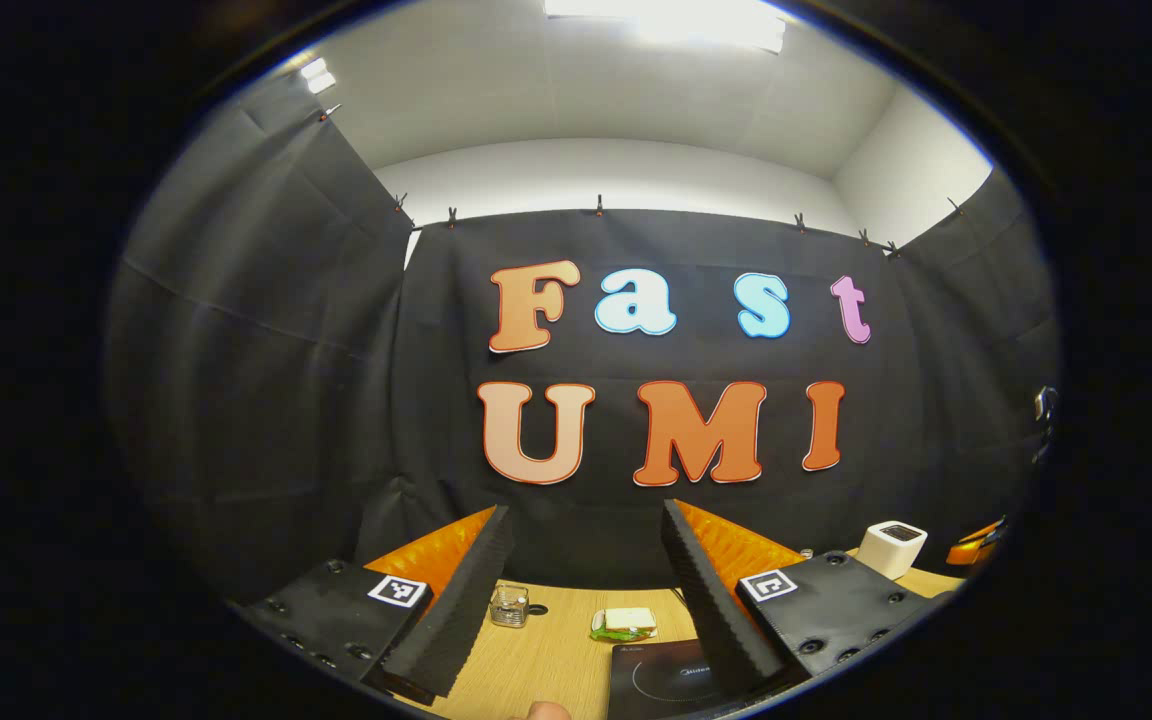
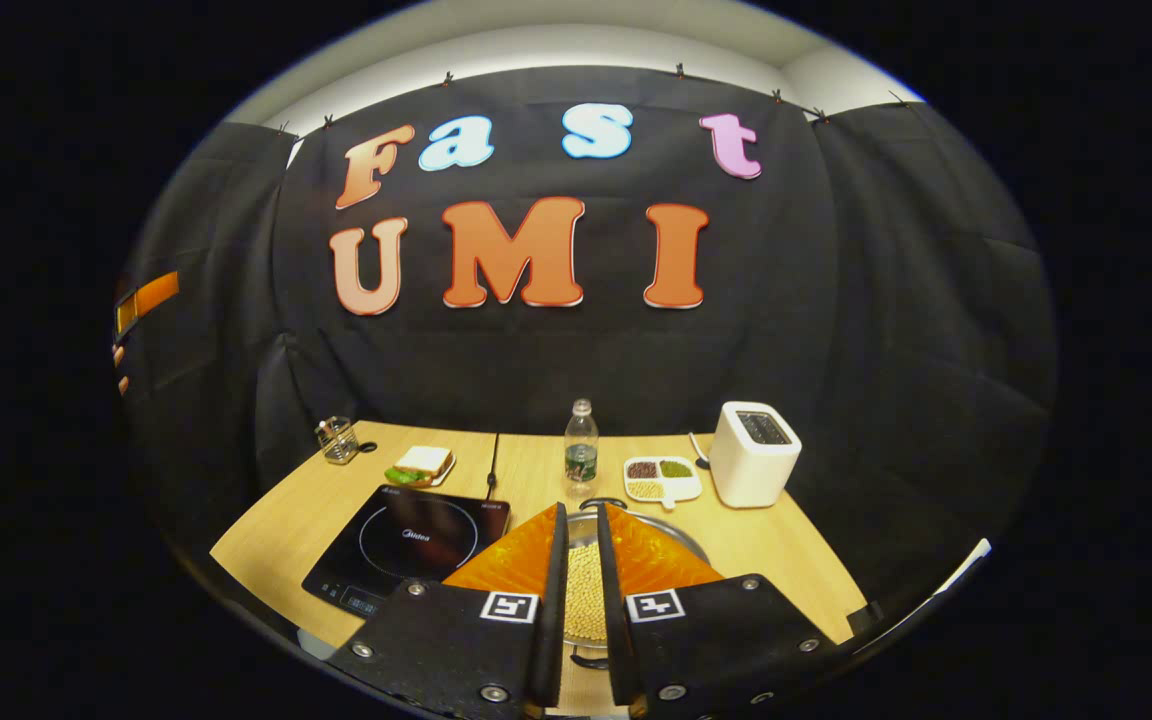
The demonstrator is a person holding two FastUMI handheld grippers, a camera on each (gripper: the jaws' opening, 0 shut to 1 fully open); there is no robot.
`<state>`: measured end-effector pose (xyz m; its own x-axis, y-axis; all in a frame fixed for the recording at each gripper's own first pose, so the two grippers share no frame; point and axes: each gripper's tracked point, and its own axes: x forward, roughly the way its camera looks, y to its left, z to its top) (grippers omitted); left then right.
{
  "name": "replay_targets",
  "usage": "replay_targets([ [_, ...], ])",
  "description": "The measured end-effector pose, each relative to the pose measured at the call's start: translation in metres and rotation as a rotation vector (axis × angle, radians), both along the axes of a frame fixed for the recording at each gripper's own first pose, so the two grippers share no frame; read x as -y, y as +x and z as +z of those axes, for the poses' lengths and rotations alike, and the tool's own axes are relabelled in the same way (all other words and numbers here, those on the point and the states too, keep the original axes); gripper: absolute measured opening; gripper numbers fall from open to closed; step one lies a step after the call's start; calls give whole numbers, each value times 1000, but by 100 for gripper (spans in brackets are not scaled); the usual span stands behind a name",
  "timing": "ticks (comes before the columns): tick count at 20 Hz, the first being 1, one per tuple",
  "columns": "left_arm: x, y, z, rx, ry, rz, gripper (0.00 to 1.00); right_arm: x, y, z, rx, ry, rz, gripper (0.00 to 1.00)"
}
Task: First push the handle of the pot to place it horizontally, then grasp the pot with both hands and set it on the induction cooktop.
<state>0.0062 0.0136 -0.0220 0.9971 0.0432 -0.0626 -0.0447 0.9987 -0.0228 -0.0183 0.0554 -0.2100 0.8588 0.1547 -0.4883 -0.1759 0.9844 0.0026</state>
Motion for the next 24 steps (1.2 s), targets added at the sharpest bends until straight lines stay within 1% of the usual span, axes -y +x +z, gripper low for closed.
replay_targets([
  [3,-1,0,-5,-6,1,-2,93,-5,-9,-35,-70,-25,18,18],
  [5,-3,0,-7,-10,4,0,93,-9,-15,-55,-117,-23,24,18],
  [6,-4,1,-9,-13,3,0,93,-12,-18,-65,-143,0,18,7],
  [7,-4,2,-11,-16,0,-1,93,-16,-23,-76,-170,17,19,2],
  [8,-5,2,-13,-18,0,0,93,-16,-28,-87,-192,14,18,0],
  [10,-7,3,-17,-22,4,5,93,-16,-36,-107,-227,-3,13,0],
  [15,-7,5,-25,-36,-4,4,93,-18,-66,-155,-345,28,4,0],
  [20,-8,4,-32,-44,0,6,93,-20,-76,-185,-419,52,-12,0],
  [24,-10,5,-36,-56,3,8,93,-23,-83,-200,-461,57,-11,0],
])
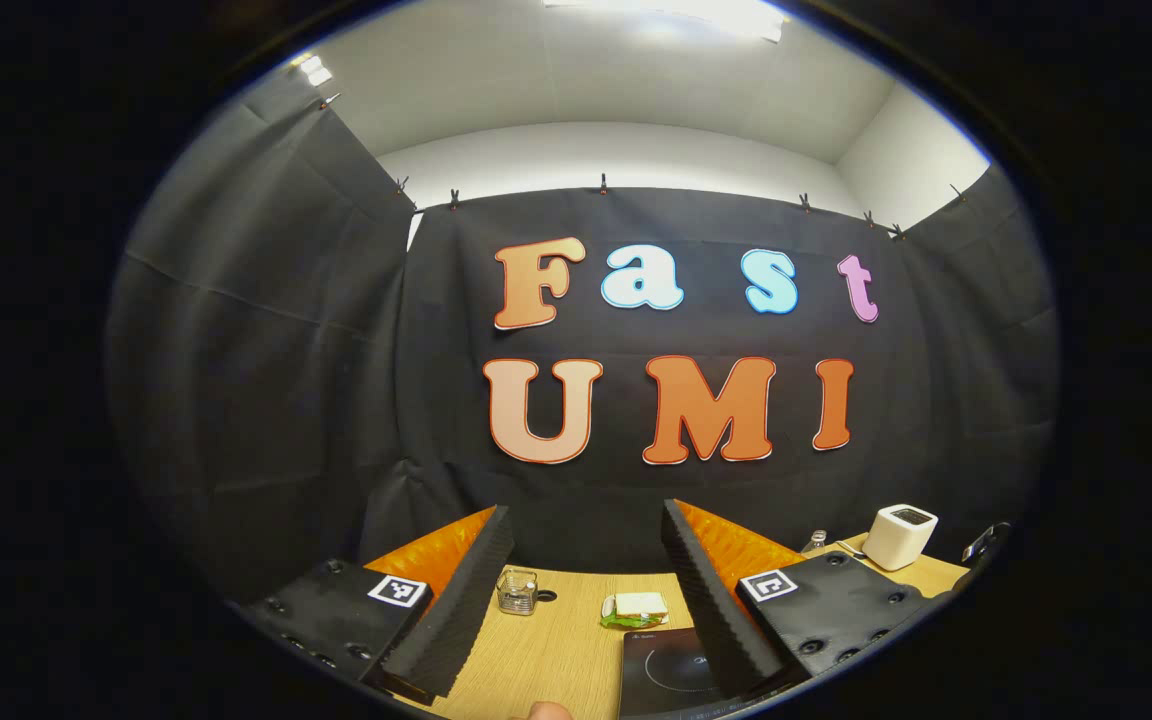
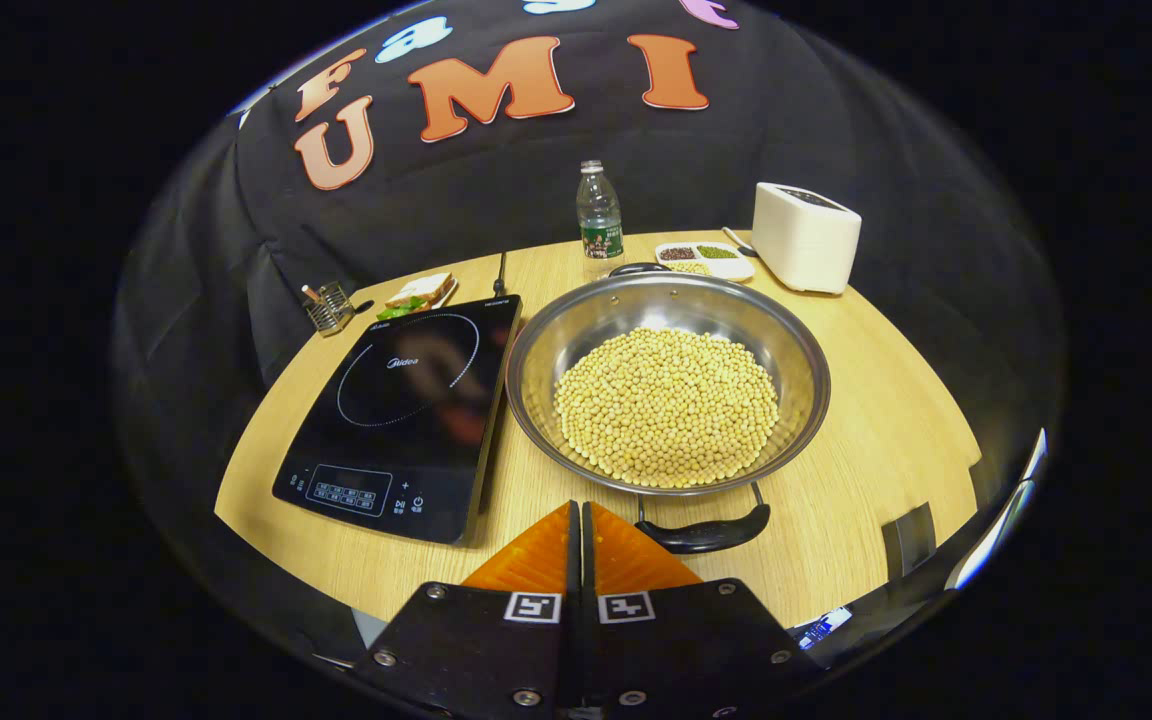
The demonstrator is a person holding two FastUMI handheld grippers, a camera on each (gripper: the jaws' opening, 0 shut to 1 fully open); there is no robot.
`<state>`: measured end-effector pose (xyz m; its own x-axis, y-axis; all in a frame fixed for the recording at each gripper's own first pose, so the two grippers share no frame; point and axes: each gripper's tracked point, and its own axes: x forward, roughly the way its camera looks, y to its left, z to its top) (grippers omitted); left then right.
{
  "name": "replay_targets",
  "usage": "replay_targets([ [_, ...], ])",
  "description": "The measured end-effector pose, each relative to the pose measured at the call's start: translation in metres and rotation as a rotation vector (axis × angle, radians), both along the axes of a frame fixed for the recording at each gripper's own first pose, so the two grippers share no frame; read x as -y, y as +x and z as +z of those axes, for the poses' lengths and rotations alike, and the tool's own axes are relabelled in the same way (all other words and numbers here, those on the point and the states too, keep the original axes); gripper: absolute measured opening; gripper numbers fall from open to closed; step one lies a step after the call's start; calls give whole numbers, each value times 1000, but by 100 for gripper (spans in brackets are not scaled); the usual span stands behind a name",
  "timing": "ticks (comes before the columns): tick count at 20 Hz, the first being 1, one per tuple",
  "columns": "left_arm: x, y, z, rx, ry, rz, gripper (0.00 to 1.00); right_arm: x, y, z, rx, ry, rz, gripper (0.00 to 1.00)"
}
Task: First push the handle of the pot to place it horizontally, then grasp the pot with both hands and set it on the induction cooktop.
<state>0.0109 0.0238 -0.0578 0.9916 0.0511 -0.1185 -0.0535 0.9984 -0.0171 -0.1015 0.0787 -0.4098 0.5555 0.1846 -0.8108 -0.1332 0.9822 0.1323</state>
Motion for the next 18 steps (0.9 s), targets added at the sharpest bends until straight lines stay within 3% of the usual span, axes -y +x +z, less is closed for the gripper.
replay_targets([
  [3,0,0,1,-1,6,6,93,5,-4,-10,-23,-8,-4,0],
  [4,-1,-1,2,2,9,8,98,8,-3,-13,-29,-10,-12,0],
  [6,0,-1,3,6,15,9,93,15,-2,-19,-35,-19,-29,0],
  [10,4,2,3,6,23,11,93,17,-4,-24,-59,39,-53,0],
  [15,14,5,6,5,24,-2,93,47,-2,-28,-62,28,-110,0],
  [16,16,6,7,8,25,-2,98,53,0,-29,-62,29,-125,0],
  [18,20,7,9,12,27,-5,98,65,4,-29,-60,25,-151,0],
])
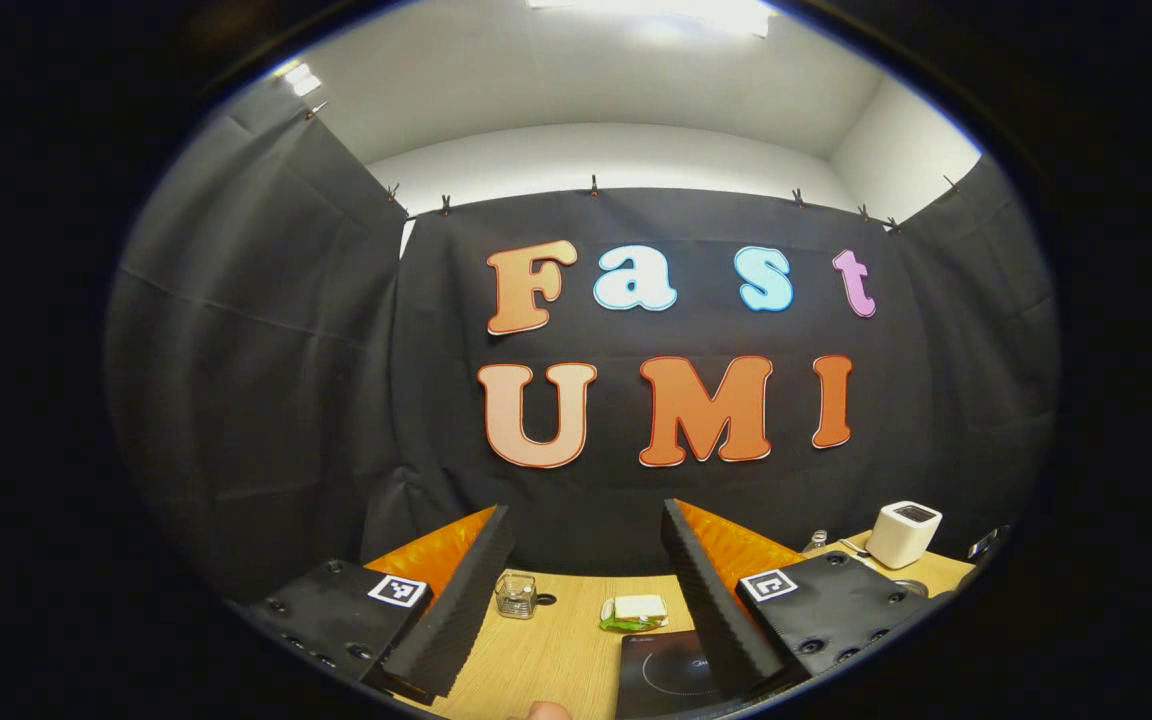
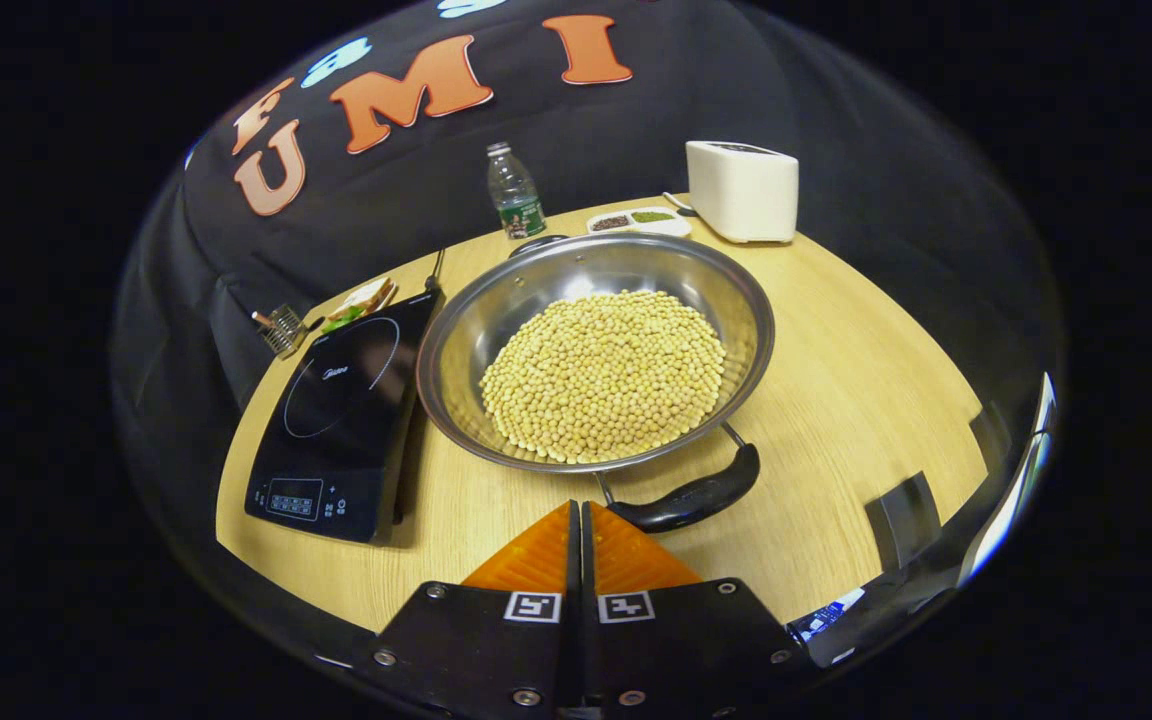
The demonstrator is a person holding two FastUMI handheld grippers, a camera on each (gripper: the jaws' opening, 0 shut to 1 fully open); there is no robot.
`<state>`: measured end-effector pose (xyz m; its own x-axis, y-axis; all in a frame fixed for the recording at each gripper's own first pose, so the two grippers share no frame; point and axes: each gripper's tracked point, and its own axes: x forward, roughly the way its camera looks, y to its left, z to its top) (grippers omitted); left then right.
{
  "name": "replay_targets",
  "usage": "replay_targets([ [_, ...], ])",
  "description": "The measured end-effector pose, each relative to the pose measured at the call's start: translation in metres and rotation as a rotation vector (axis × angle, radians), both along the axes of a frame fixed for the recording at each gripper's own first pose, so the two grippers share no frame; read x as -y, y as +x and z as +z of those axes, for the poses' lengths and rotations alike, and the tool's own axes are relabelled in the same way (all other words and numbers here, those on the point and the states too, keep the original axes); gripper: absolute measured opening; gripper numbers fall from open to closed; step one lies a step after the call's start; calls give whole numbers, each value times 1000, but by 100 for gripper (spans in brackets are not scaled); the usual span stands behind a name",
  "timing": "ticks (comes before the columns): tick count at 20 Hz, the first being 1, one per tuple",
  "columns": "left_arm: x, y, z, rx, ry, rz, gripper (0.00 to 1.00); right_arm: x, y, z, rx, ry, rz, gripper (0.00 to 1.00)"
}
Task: First push the handle of the pot to place it horizontally, then grasp the pot with both hands and set it on the induction cooktop.
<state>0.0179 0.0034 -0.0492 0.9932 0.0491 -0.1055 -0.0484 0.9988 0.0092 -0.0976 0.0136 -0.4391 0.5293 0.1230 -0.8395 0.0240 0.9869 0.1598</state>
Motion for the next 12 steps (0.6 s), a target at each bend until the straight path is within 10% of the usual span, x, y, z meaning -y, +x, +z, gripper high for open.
replay_targets([
  [12,16,8,9,10,16,-11,93,49,22,-4,2,-3,-93,0],
])
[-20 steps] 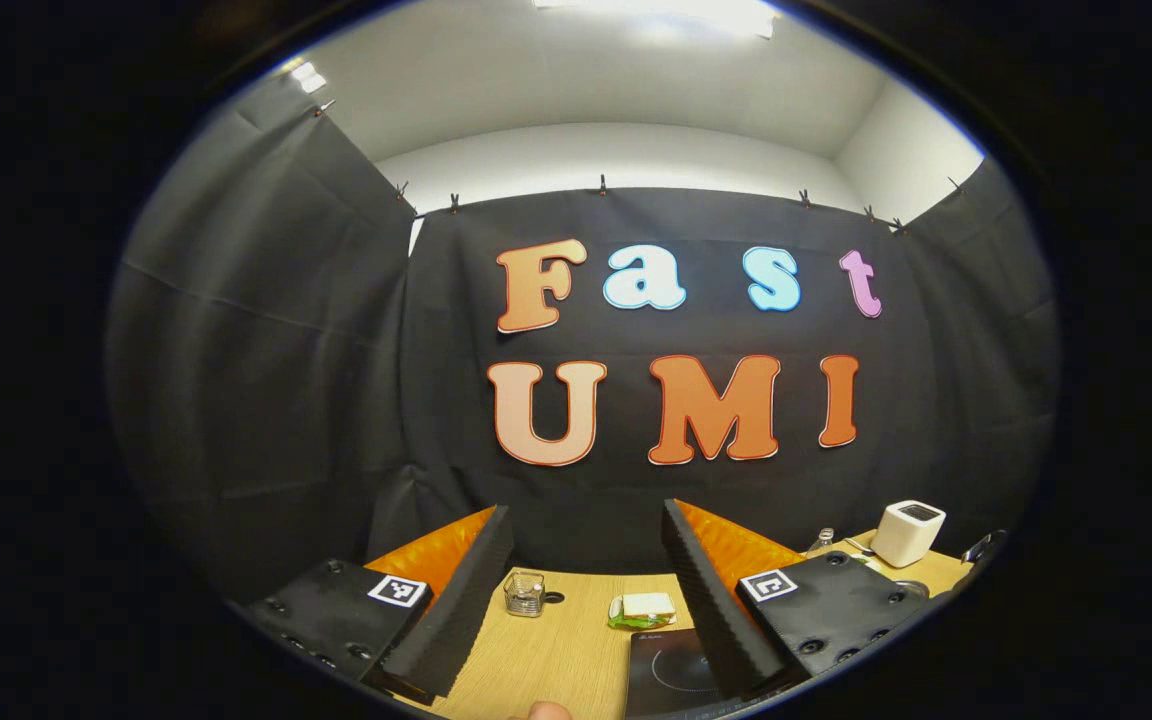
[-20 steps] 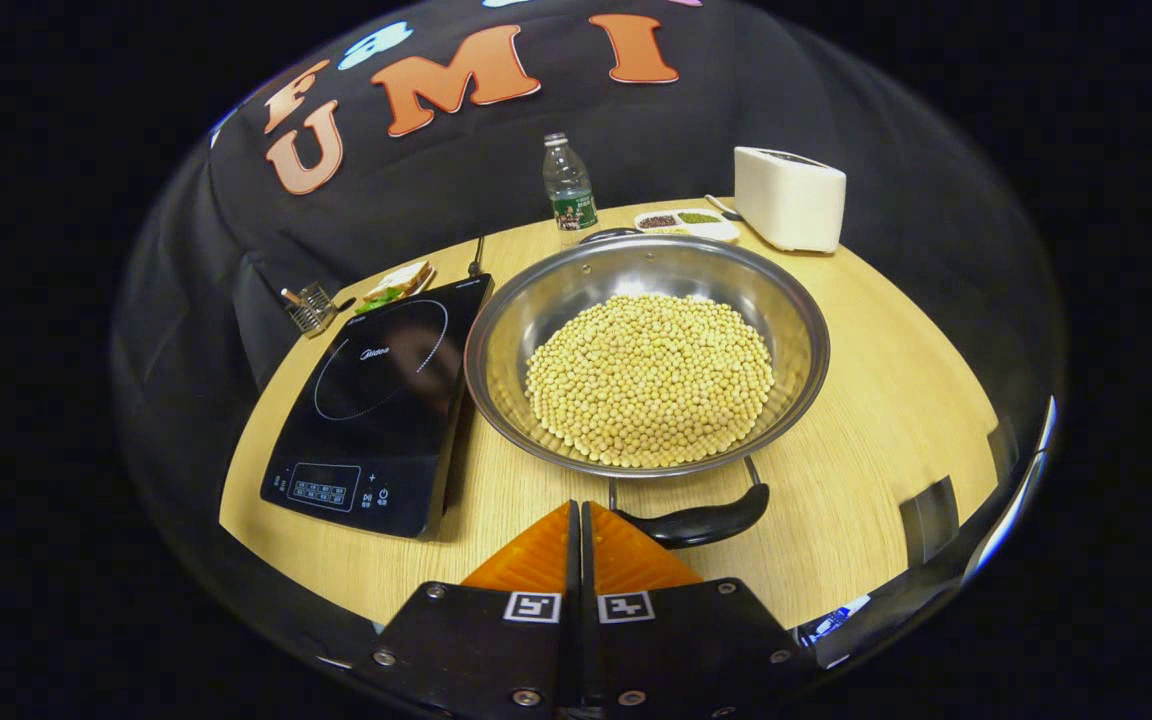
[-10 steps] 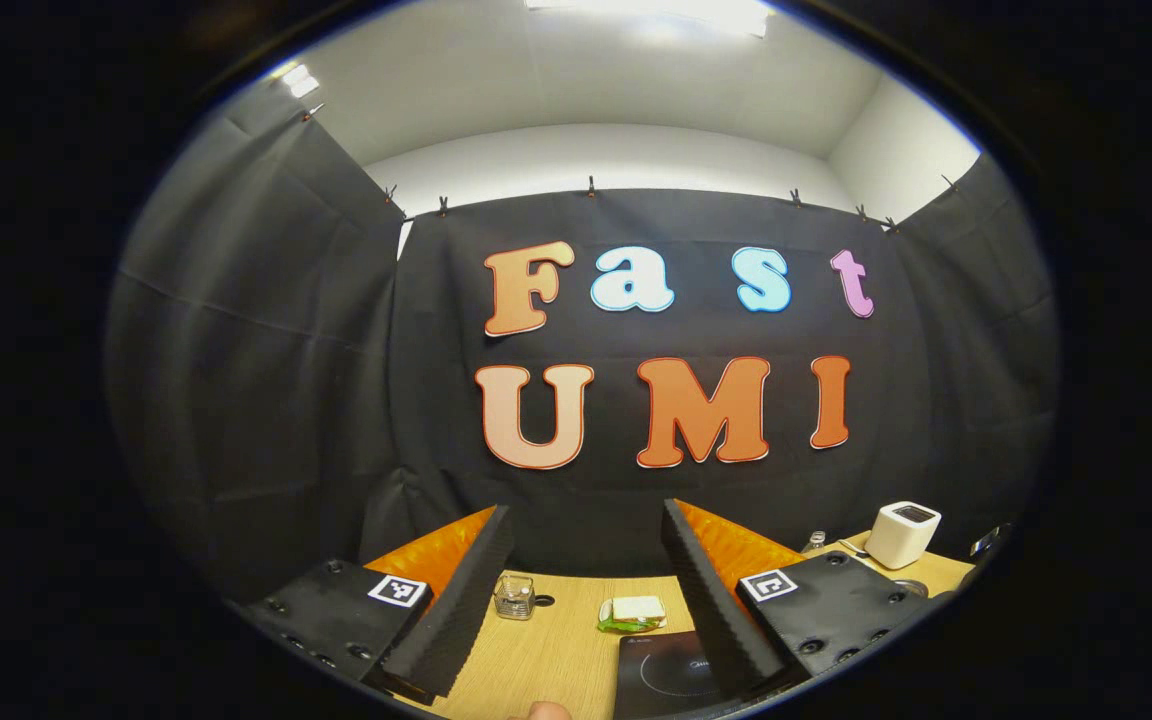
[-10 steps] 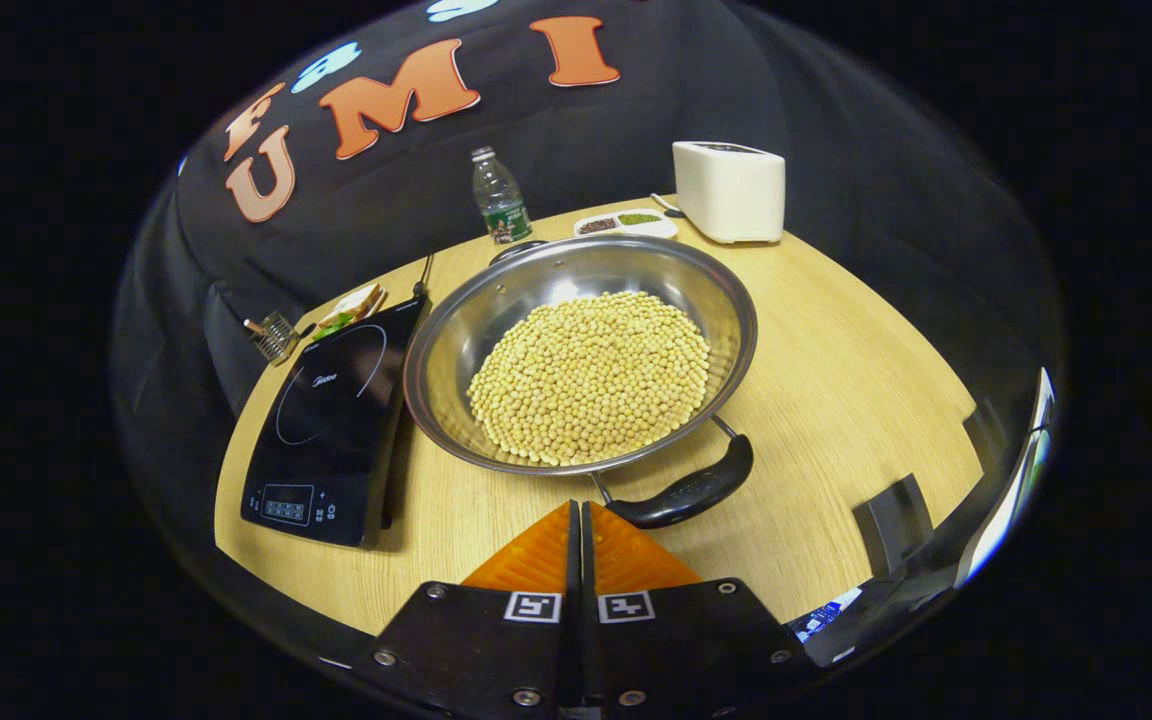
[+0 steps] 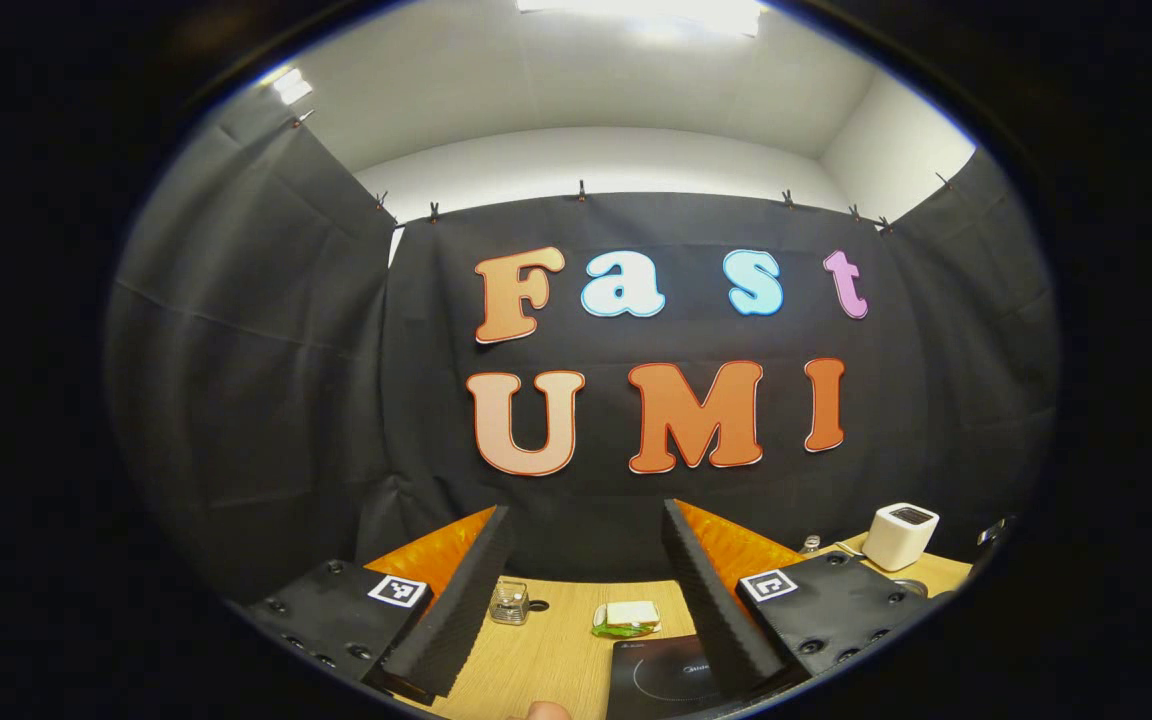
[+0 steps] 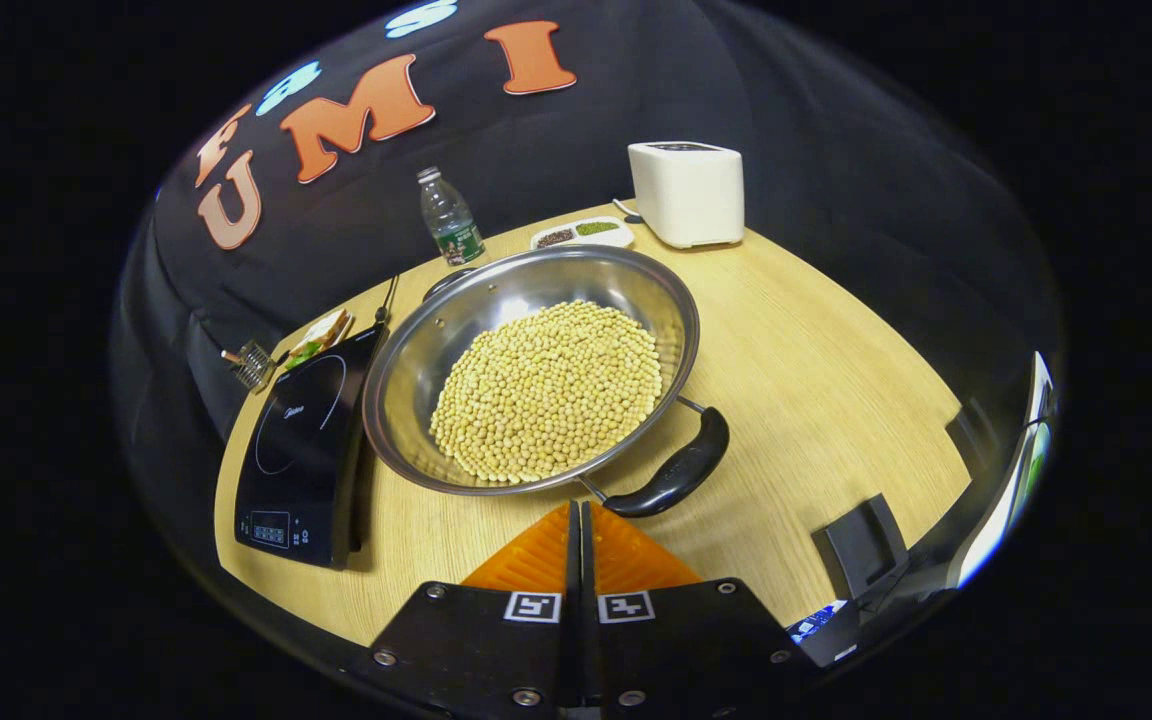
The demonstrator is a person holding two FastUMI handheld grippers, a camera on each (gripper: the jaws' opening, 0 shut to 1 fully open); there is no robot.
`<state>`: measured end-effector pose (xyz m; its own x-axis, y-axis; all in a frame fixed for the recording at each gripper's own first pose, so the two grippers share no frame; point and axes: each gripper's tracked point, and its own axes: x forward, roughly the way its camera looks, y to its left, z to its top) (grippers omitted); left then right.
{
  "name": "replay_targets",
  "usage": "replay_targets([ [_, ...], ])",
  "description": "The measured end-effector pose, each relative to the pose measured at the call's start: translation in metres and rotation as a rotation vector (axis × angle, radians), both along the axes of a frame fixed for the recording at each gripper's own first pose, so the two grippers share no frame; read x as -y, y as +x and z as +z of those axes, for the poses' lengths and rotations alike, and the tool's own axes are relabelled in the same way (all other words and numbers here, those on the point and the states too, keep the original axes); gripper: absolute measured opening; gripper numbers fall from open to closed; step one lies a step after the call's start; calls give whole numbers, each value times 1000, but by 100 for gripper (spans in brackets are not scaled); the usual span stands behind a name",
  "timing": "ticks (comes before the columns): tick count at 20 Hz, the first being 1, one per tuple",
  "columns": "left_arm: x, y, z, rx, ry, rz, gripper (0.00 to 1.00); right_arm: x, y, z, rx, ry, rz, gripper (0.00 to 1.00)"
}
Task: First push the handle of the pot to place it horizontally, then grasp the pot with both hands and set it on the induction cooktop.
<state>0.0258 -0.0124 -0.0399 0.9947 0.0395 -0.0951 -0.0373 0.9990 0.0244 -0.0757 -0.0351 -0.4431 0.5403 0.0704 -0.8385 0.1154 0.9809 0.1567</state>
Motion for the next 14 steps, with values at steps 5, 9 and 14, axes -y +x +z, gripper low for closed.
replay_targets([
  [5,2,2,5,6,10,7,93,19,15,-4,15,-15,-32,0],
  [9,5,5,8,13,18,5,96,34,28,-6,18,-26,-57,0],
  [14,10,13,4,-4,13,-5,100,49,45,-10,25,-27,-84,0],
])
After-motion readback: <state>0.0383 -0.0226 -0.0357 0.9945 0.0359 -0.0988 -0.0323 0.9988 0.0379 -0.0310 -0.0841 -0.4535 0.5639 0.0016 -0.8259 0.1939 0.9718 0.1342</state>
